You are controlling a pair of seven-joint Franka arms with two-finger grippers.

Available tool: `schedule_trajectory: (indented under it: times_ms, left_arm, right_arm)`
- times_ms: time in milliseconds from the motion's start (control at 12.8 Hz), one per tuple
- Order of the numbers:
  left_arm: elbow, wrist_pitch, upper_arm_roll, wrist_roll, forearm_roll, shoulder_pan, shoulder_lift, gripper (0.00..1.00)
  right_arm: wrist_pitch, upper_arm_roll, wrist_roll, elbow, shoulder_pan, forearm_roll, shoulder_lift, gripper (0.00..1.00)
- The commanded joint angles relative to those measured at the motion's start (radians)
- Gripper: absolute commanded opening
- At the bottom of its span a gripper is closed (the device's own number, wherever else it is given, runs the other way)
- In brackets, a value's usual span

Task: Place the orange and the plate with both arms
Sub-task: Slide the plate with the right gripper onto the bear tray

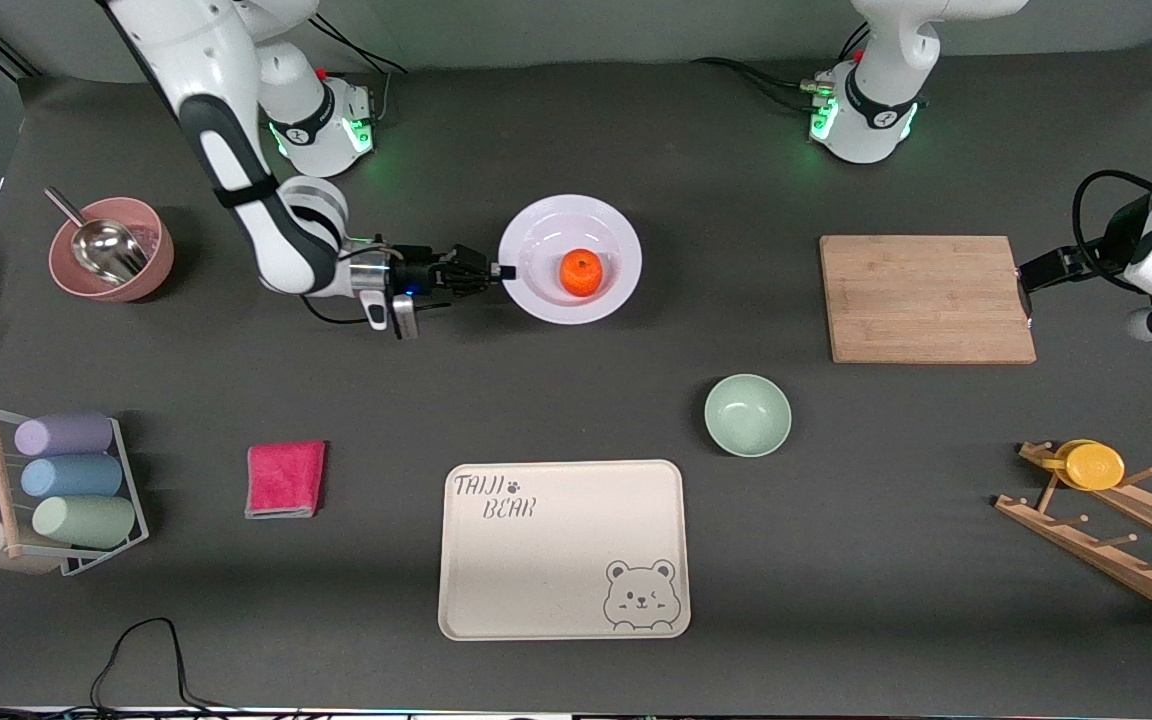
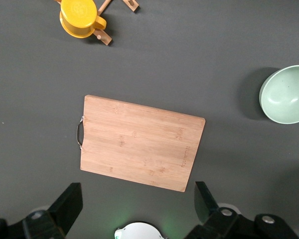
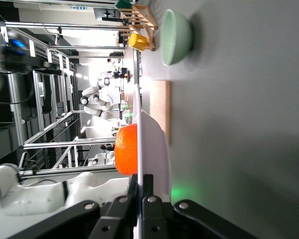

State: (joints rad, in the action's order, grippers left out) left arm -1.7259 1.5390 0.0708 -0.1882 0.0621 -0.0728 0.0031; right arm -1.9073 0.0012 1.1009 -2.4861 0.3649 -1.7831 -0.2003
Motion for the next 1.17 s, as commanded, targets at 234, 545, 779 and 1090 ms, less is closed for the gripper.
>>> schedule_trajectory:
  times_ms: [234, 545, 779, 1090]
  left_arm:
    - [0.035, -0.034, -0.011, 0.016, 0.001, 0.005, 0.077, 1.0]
    - [0.035, -0.033, -0.012, 0.015, 0.004, 0.005, 0.09, 1.0]
    - [0.035, -0.023, -0.012, 0.016, 0.015, 0.007, 0.101, 1.0]
    - [0.034, -0.025, -0.012, 0.016, 0.015, 0.013, 0.103, 1.0]
  right_arm:
    - [-0.007, 0.005, -0.291, 0.099, -0.047, 0.165, 0.151, 0.0]
    - [-0.007, 0.002, -0.294, 0.33, -0.095, 0.215, -0.029, 0.0]
    - [-0.004, -0.003, -0.3, 0.554, -0.104, 0.223, -0.215, 0.0]
    - [-0.006, -0.021, -0.456, 0.911, -0.106, 0.209, -0.45, 0.0]
